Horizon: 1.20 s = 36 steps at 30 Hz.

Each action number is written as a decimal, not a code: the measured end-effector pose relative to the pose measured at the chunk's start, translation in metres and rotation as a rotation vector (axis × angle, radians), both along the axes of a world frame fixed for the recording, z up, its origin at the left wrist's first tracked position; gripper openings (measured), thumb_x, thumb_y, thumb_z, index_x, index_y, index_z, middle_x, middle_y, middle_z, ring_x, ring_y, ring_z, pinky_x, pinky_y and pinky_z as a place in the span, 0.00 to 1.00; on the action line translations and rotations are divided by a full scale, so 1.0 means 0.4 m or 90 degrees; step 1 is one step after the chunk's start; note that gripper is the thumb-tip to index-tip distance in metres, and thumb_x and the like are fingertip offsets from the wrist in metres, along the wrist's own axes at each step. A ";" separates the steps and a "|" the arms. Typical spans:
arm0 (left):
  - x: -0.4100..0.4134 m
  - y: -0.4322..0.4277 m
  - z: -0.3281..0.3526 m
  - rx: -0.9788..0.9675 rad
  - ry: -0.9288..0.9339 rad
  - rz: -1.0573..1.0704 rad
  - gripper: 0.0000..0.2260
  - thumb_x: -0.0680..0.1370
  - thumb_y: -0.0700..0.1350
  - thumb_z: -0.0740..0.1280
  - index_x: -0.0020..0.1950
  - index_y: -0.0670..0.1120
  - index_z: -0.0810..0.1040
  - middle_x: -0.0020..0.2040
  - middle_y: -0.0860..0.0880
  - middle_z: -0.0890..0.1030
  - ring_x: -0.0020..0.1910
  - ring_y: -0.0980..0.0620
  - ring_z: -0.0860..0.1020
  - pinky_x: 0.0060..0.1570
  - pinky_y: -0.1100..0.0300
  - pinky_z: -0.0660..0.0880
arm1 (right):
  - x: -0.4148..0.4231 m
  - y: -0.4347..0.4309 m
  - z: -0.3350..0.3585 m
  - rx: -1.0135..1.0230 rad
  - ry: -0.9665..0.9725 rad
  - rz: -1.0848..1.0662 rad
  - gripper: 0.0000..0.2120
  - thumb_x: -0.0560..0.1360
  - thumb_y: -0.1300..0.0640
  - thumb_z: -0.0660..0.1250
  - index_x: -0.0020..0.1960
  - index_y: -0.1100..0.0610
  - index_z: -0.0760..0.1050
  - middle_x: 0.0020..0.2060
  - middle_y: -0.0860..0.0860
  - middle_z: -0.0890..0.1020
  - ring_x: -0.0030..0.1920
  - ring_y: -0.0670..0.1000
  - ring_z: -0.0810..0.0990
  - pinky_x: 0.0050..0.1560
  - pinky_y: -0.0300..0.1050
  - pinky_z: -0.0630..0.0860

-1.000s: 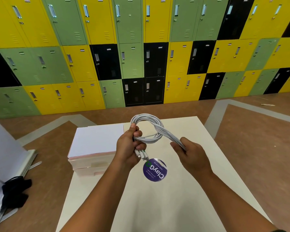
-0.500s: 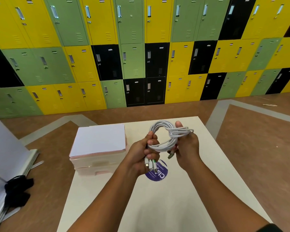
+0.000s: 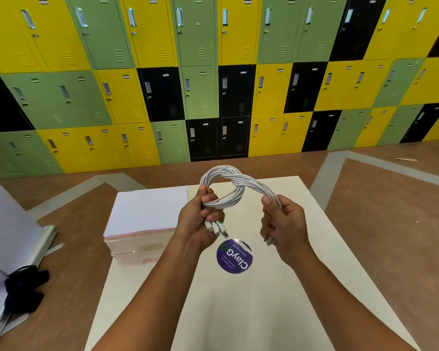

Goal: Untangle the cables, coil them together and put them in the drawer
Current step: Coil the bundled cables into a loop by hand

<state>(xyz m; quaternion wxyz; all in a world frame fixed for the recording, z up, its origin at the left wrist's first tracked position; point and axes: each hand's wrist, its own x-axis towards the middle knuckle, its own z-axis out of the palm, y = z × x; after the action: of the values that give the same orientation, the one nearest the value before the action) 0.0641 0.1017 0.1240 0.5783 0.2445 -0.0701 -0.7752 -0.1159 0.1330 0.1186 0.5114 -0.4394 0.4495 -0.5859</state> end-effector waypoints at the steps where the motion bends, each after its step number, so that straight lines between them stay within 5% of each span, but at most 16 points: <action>1: 0.001 0.002 0.002 0.003 -0.004 0.013 0.14 0.84 0.50 0.59 0.43 0.45 0.73 0.28 0.54 0.69 0.19 0.59 0.61 0.19 0.68 0.58 | 0.000 0.001 0.001 0.001 -0.012 0.017 0.17 0.77 0.51 0.70 0.37 0.61 0.70 0.24 0.54 0.66 0.22 0.52 0.62 0.26 0.43 0.67; 6: 0.000 0.009 0.008 -0.007 -0.007 0.010 0.13 0.83 0.51 0.59 0.44 0.45 0.74 0.29 0.54 0.68 0.20 0.59 0.61 0.21 0.68 0.58 | 0.008 -0.006 0.001 0.060 0.225 0.053 0.09 0.79 0.53 0.65 0.43 0.56 0.73 0.38 0.56 0.76 0.37 0.51 0.75 0.37 0.41 0.72; 10: -0.011 0.023 -0.007 -0.015 -0.011 -0.026 0.13 0.83 0.50 0.59 0.43 0.45 0.74 0.28 0.54 0.68 0.19 0.59 0.61 0.20 0.68 0.59 | 0.008 -0.010 -0.005 0.031 0.585 0.075 0.10 0.84 0.47 0.55 0.44 0.46 0.66 0.48 0.47 0.70 0.53 0.51 0.73 0.53 0.50 0.74; 15: -0.018 0.040 -0.030 -0.024 0.004 -0.081 0.13 0.83 0.50 0.60 0.42 0.45 0.74 0.28 0.54 0.69 0.19 0.59 0.62 0.18 0.68 0.62 | 0.002 -0.023 -0.014 0.007 0.653 0.076 0.11 0.83 0.46 0.58 0.52 0.54 0.69 0.45 0.50 0.80 0.42 0.47 0.80 0.44 0.49 0.80; 18: -0.023 0.040 -0.027 -0.032 -0.002 -0.089 0.13 0.83 0.50 0.60 0.42 0.45 0.74 0.29 0.54 0.69 0.19 0.59 0.62 0.18 0.68 0.61 | 0.004 -0.027 -0.023 0.006 0.540 0.033 0.08 0.81 0.51 0.63 0.53 0.57 0.74 0.41 0.48 0.83 0.38 0.44 0.82 0.42 0.43 0.80; 21: -0.037 0.042 -0.023 -0.039 -0.044 -0.095 0.12 0.83 0.49 0.60 0.43 0.45 0.73 0.28 0.54 0.69 0.19 0.59 0.61 0.18 0.68 0.60 | 0.013 -0.023 -0.006 -0.013 0.286 -0.027 0.06 0.78 0.64 0.67 0.45 0.55 0.81 0.33 0.50 0.84 0.32 0.47 0.83 0.37 0.43 0.80; 26: -0.045 0.041 -0.017 -0.029 -0.130 -0.077 0.10 0.83 0.49 0.61 0.45 0.46 0.73 0.31 0.53 0.69 0.21 0.59 0.59 0.20 0.67 0.59 | 0.009 -0.034 0.008 -0.017 -0.018 -0.066 0.11 0.77 0.72 0.64 0.48 0.62 0.83 0.43 0.61 0.86 0.45 0.62 0.85 0.46 0.55 0.82; 29: -0.050 0.038 -0.008 -0.040 -0.155 -0.078 0.10 0.83 0.50 0.61 0.46 0.45 0.72 0.30 0.54 0.68 0.21 0.59 0.59 0.18 0.67 0.60 | 0.010 -0.033 0.020 0.001 -0.154 -0.043 0.12 0.77 0.73 0.61 0.46 0.64 0.81 0.41 0.58 0.86 0.44 0.57 0.86 0.43 0.47 0.82; 36: -0.051 0.035 0.017 -0.080 -0.213 -0.090 0.11 0.83 0.50 0.61 0.45 0.45 0.72 0.30 0.53 0.68 0.21 0.59 0.59 0.18 0.68 0.59 | 0.013 -0.034 0.027 0.012 -0.287 -0.026 0.11 0.77 0.74 0.60 0.46 0.64 0.80 0.39 0.56 0.85 0.40 0.53 0.85 0.39 0.42 0.81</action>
<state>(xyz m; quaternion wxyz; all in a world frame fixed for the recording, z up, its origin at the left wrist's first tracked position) 0.0436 0.1157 0.1310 0.5165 0.3281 -0.2304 -0.7566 -0.1108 0.1193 0.1294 0.5913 -0.2833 0.3381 -0.6752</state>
